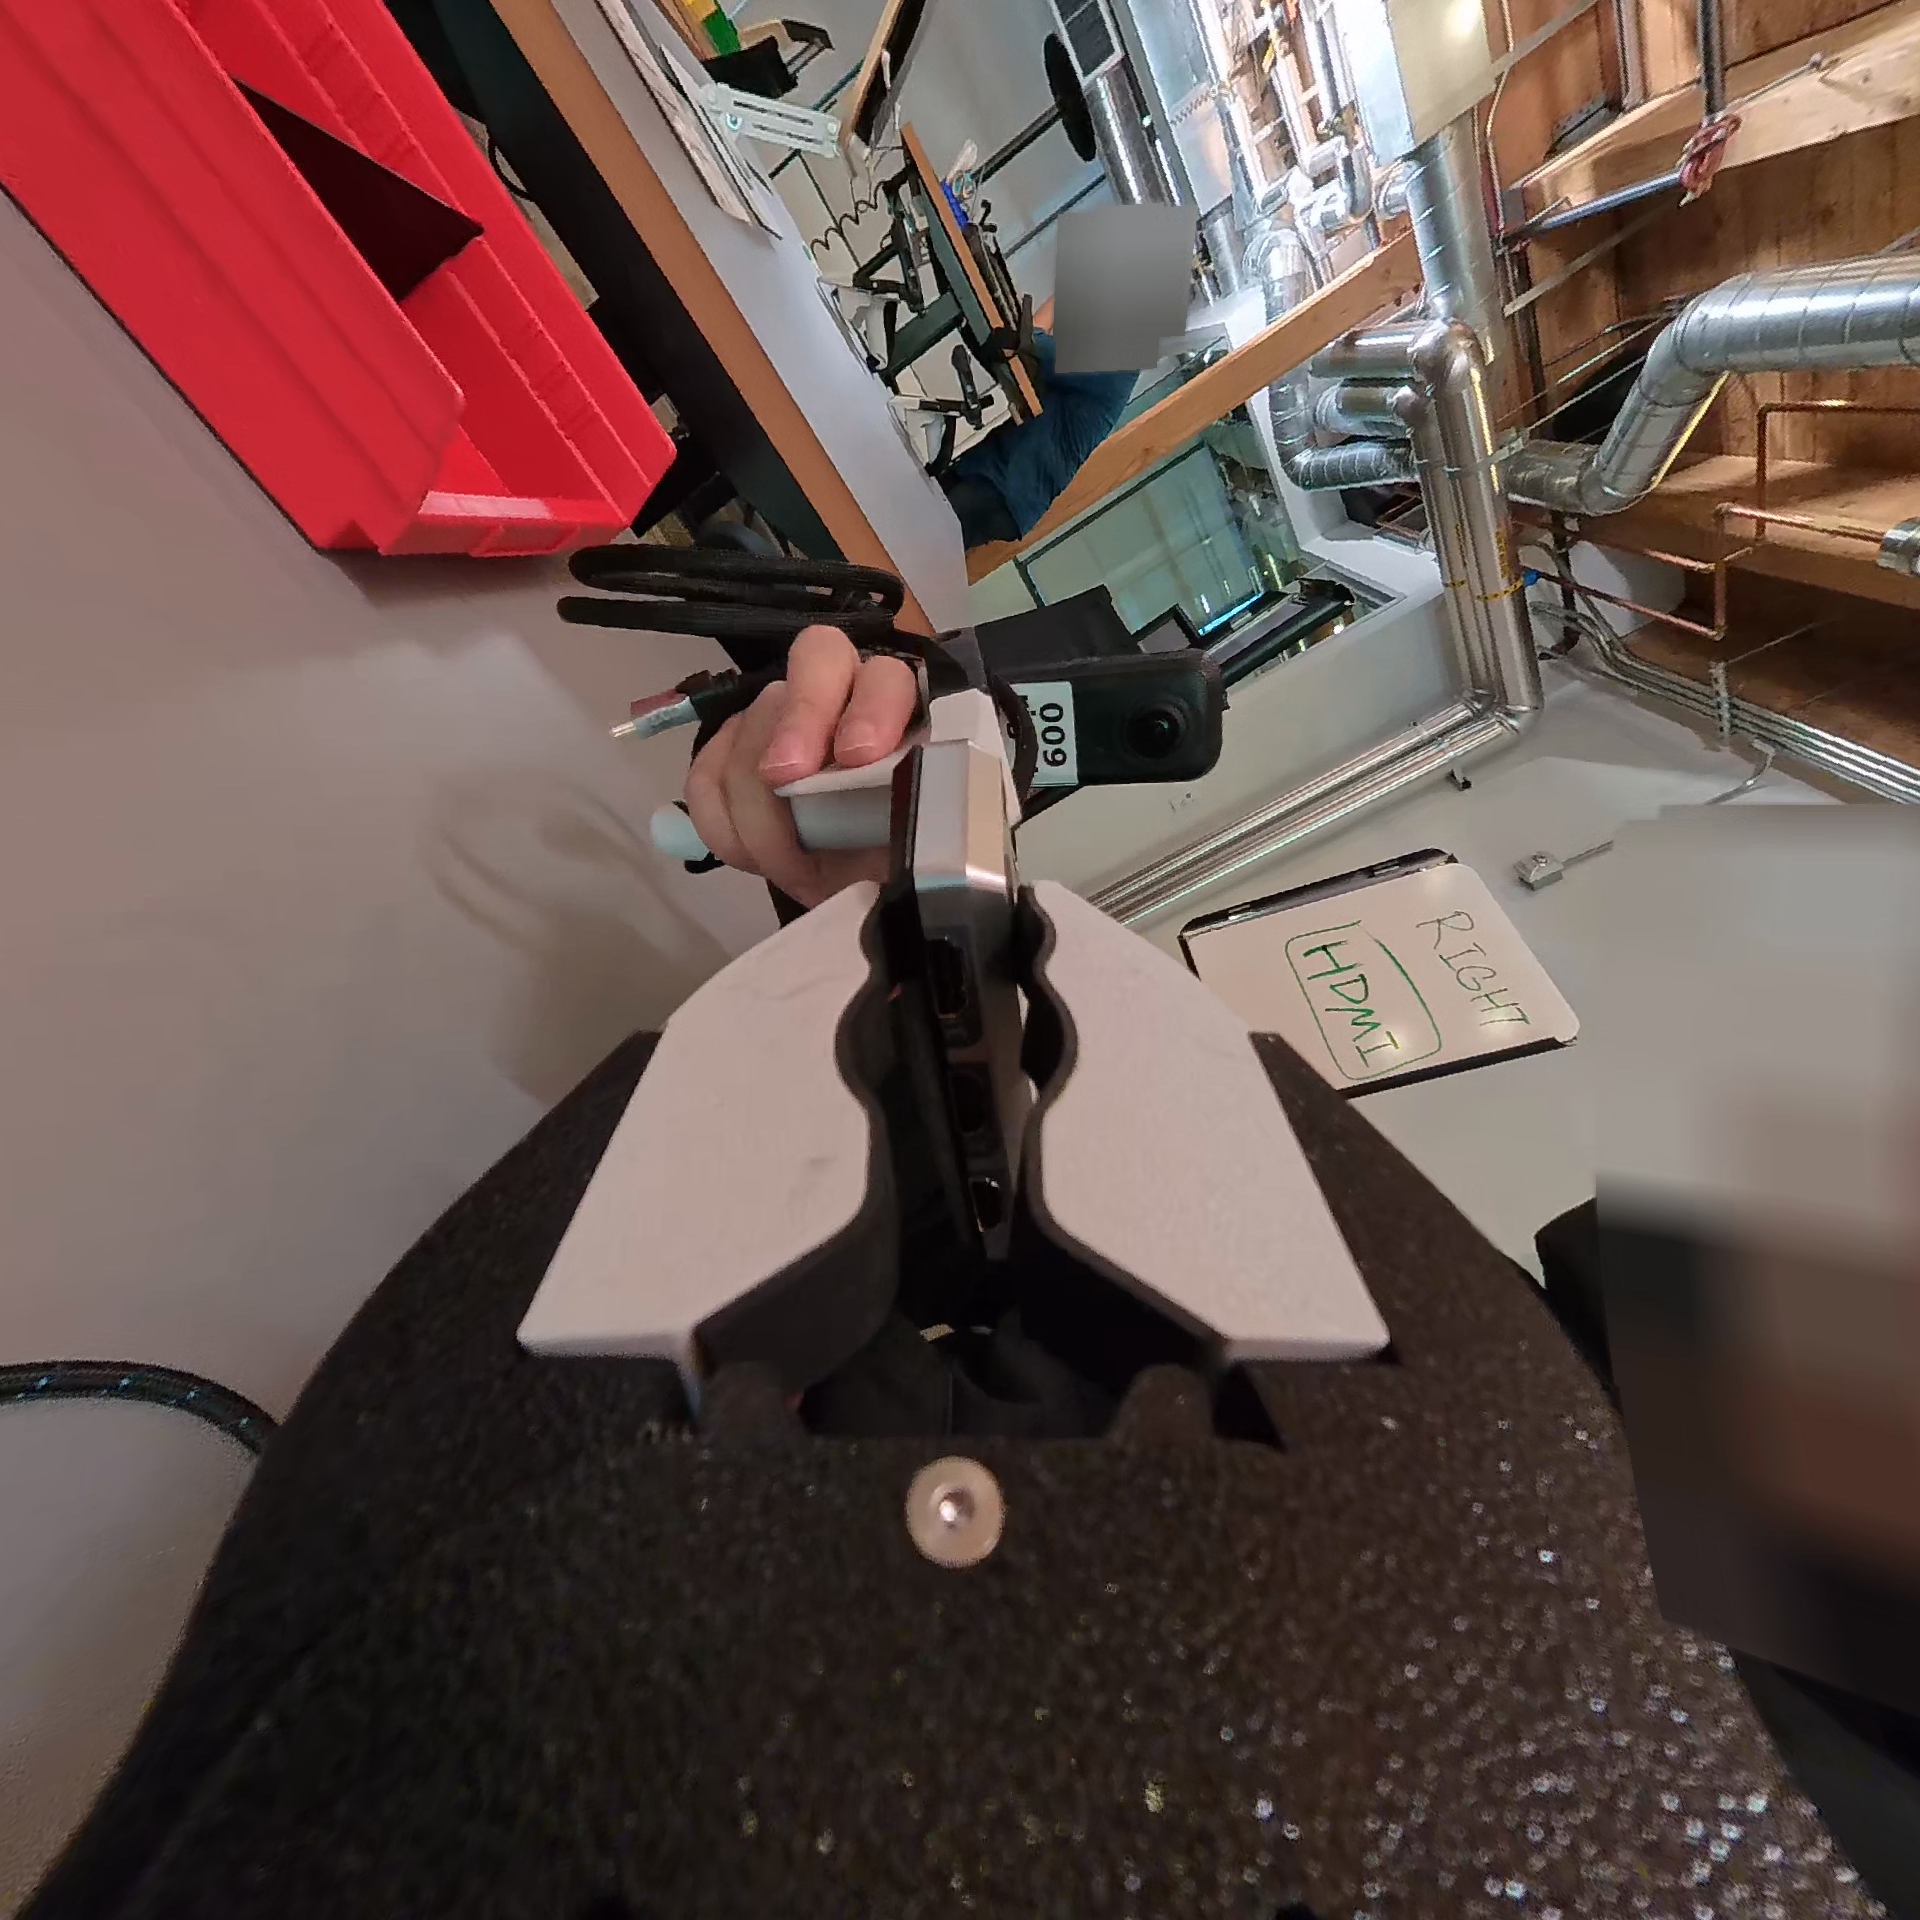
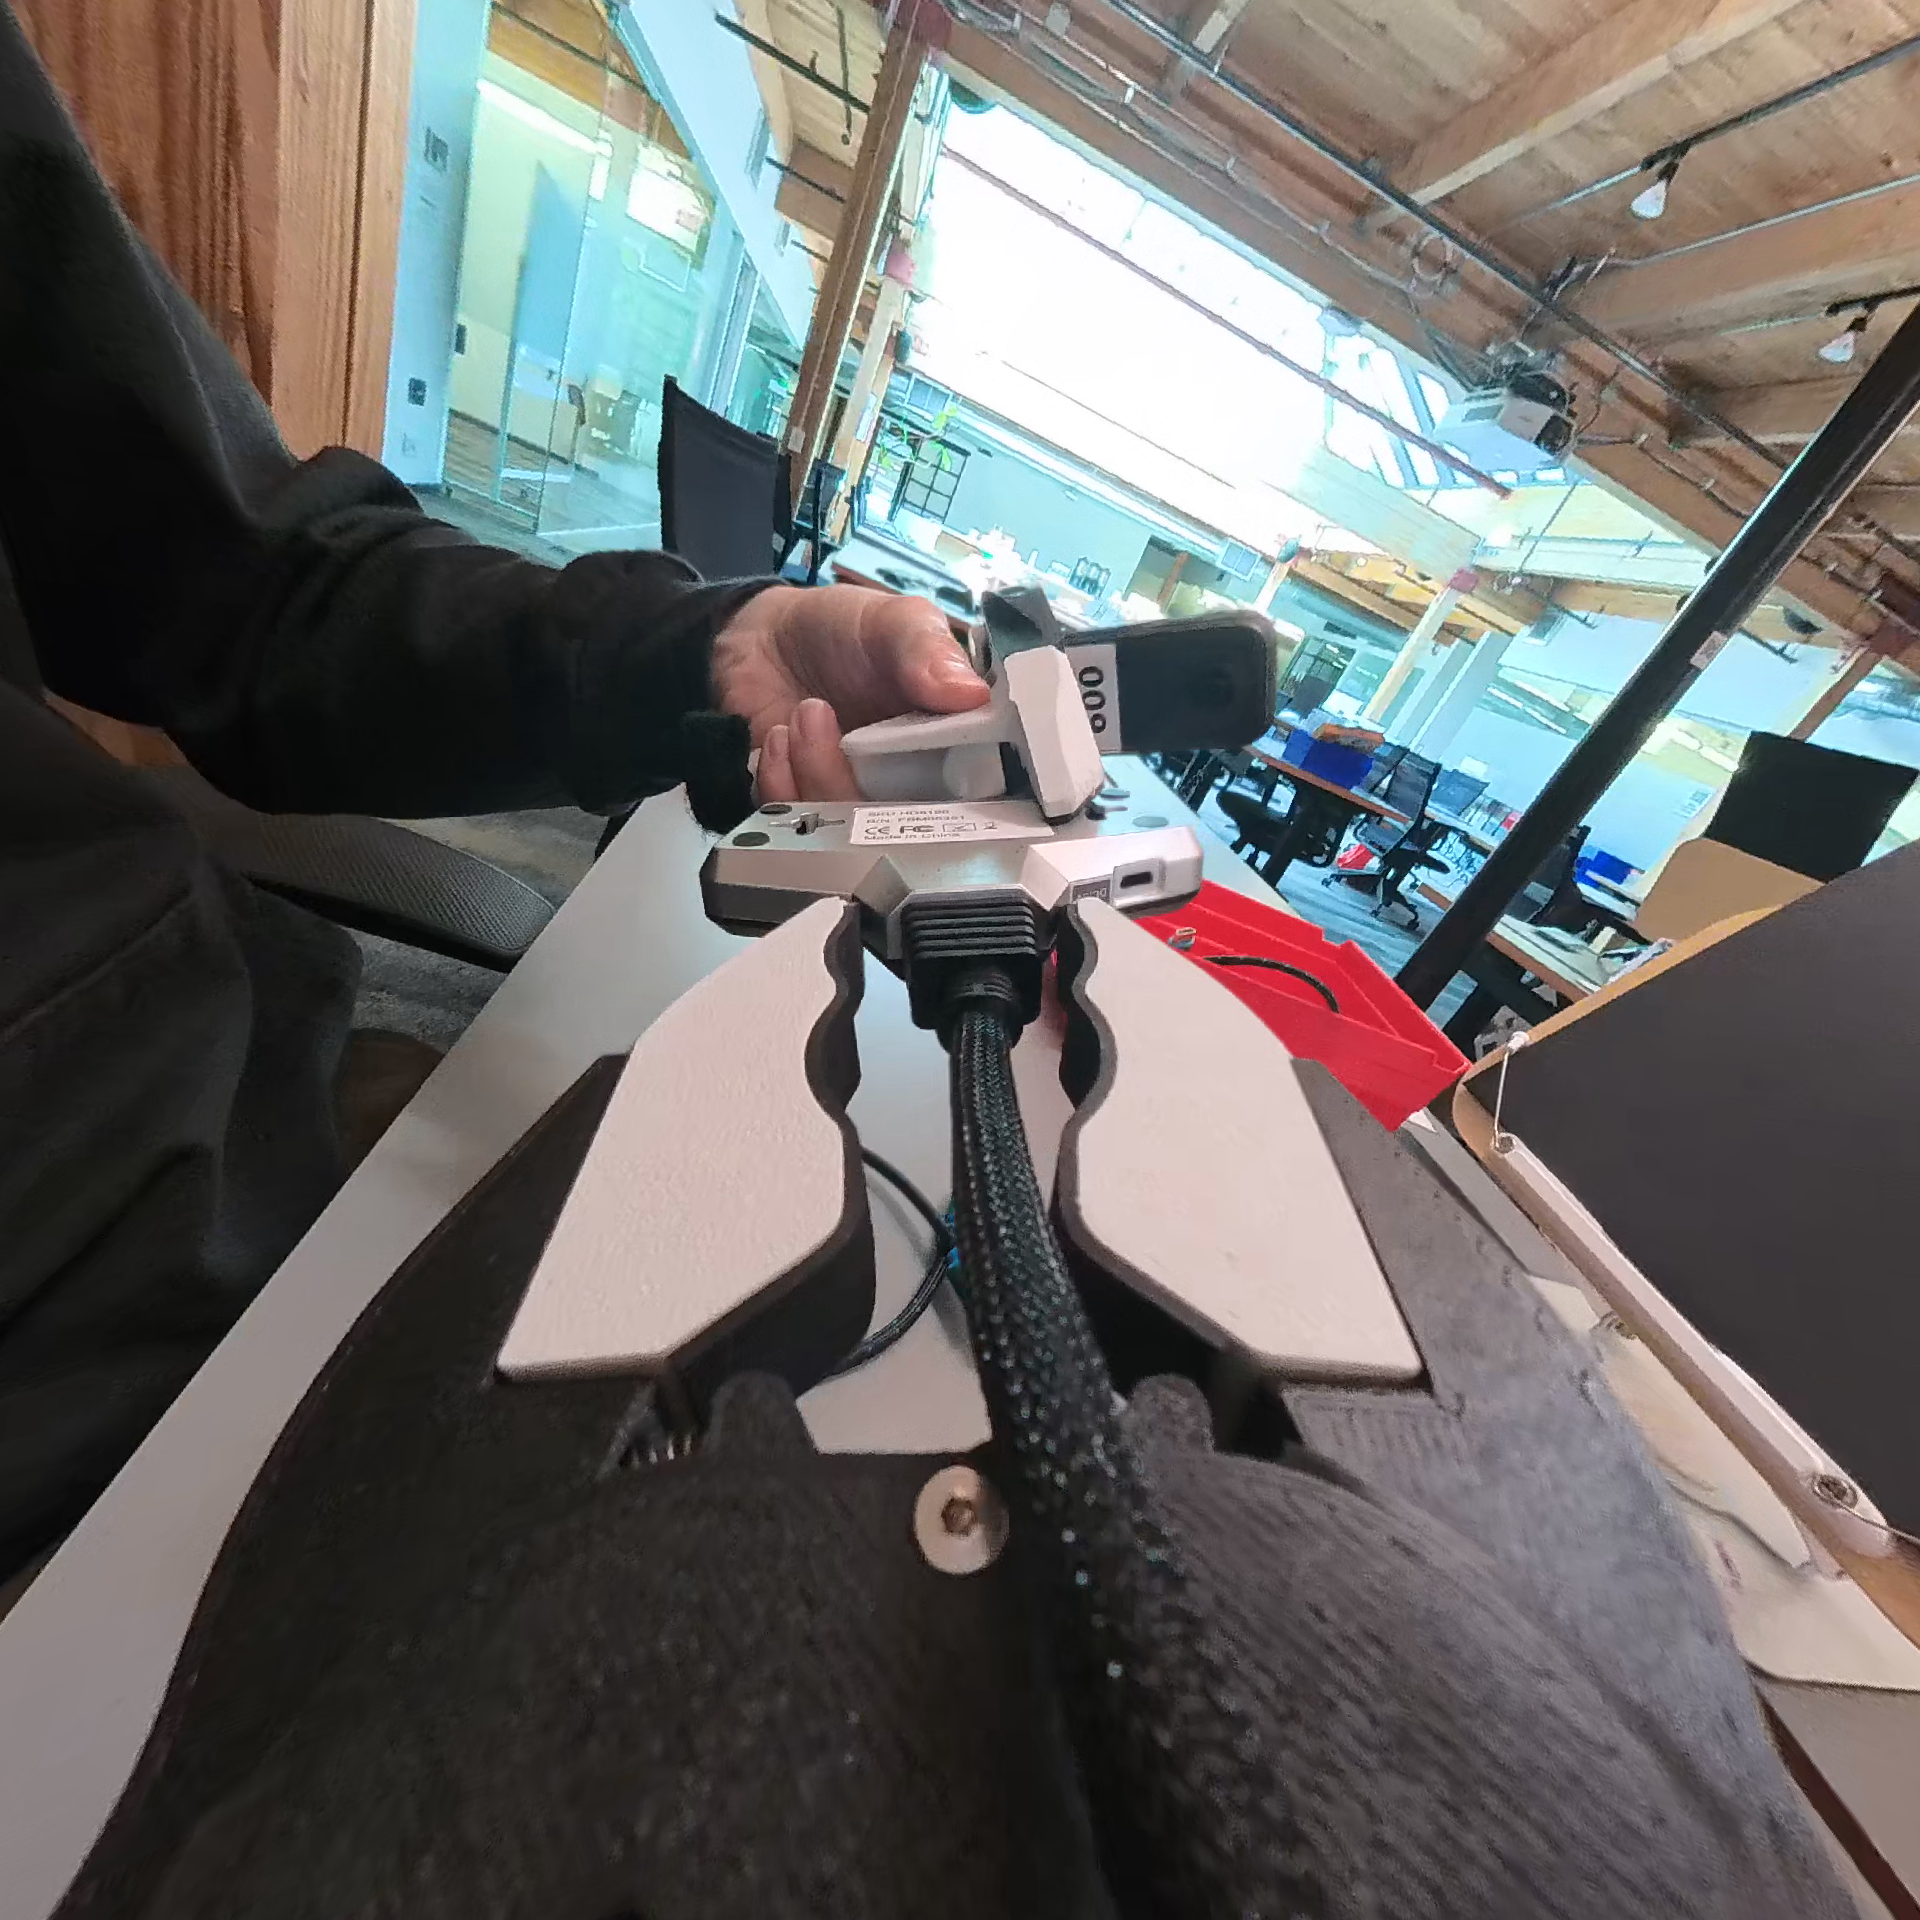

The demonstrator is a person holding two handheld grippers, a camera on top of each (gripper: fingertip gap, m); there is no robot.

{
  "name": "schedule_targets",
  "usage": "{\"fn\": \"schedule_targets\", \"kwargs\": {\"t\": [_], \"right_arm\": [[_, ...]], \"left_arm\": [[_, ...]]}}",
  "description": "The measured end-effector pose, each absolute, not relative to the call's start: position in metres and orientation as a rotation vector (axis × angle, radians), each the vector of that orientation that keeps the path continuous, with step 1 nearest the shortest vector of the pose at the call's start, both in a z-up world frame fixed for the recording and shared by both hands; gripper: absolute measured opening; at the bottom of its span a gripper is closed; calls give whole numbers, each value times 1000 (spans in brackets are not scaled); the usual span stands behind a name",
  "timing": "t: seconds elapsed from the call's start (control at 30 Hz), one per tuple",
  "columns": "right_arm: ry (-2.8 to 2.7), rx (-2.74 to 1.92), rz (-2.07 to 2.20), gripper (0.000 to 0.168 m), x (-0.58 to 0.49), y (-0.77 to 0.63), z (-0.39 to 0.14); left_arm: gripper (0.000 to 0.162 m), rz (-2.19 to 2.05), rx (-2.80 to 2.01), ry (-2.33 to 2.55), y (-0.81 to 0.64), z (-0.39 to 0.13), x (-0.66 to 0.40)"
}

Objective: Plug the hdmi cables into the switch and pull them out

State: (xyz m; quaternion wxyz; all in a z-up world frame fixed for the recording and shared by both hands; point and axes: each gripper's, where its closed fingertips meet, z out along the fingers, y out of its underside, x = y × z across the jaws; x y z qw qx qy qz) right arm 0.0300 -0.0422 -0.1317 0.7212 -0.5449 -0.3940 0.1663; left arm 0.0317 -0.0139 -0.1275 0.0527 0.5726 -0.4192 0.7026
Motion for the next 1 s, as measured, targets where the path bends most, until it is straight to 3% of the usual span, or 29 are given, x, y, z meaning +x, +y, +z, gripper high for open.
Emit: {"fn": "schedule_targets", "kwargs": {"t": [0.33, 0.47, 0.67, 0.77, 1.0], "right_arm": [[-745, -1282, 390, 36, 63, -38, -135], [-631, -1304, 364, 35, 98, -40, -139], [-590, -1326, 378, 35, 109, -37, -147], [-615, -1342, 364, 35, 105, -37, -149], [-612, -1341, 392, 35, 106, -35, -154]], "left_arm": [[26, 2400, 2113, -1539, 48, -129, 39], [32, 1842, 2507, -2373, 96, -183, 28], [36, 947, 2260, -3012, 104, -285, 24], [36, 912, 2155, -3031, 95, -315, 21], [30, 1025, 2195, -2992, 98, -329, 22]]}}
